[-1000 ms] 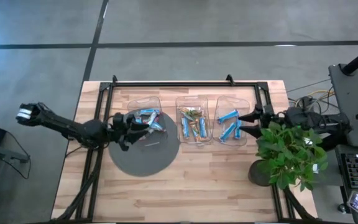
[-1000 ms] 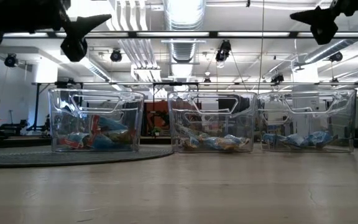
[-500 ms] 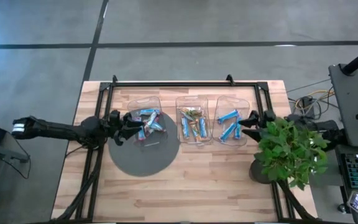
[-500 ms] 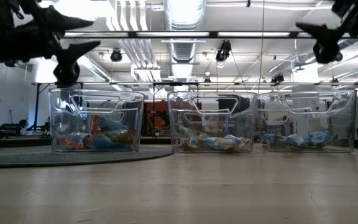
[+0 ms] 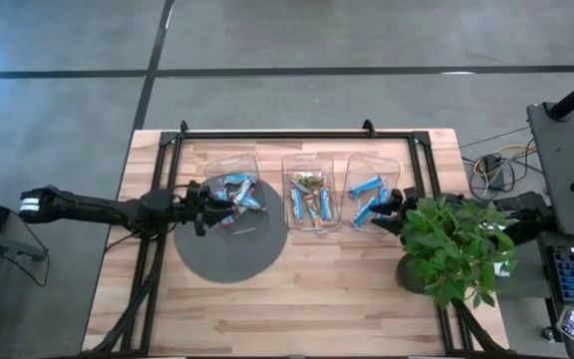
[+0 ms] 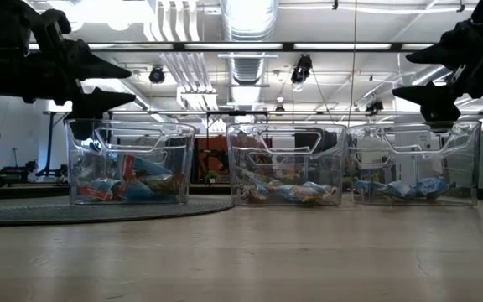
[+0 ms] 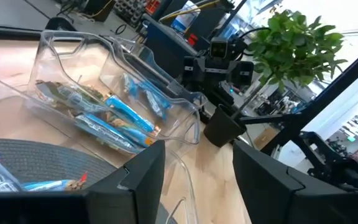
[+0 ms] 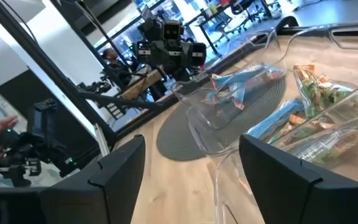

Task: Pick and place Granola Bars by type
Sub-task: Return to Home Position

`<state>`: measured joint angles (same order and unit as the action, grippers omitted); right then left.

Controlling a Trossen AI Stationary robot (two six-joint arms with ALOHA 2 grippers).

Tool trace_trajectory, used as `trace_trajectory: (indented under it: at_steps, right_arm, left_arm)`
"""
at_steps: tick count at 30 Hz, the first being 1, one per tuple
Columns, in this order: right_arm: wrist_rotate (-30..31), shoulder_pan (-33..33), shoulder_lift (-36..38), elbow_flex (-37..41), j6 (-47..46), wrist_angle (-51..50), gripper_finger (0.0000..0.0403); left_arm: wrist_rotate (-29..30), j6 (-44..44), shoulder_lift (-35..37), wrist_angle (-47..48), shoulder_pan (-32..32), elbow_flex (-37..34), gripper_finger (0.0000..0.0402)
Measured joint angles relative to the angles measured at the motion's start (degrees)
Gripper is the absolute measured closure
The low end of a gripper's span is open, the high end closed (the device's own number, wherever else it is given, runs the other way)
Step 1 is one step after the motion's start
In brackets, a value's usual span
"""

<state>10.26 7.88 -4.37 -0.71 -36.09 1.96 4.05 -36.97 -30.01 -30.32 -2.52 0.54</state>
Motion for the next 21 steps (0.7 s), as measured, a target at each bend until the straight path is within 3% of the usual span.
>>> trace_trajectory:
  at_steps: [8, 11, 21]
  right_arm:
    - [0.15, 0.00, 0.14, 0.11, 0.06, 0.02, 0.0154]
    - [0.13, -0.02, 4.34, 0.18, 0.03, 0.33, 0.0154]
    - [0.24, -0.28, 4.38, 0.20, 0.05, 4.29, 0.0154]
  left_arm:
    - [0.09, 0.02, 2.01, 2.82, 0.02, -0.03, 0.0230]
    - [0.09, 0.02, 5.96, 5.32, 0.00, -0.04, 0.0230]
    - [0.11, 0.02, 20.43, 10.72, -3.41, -0.09, 0.0230]
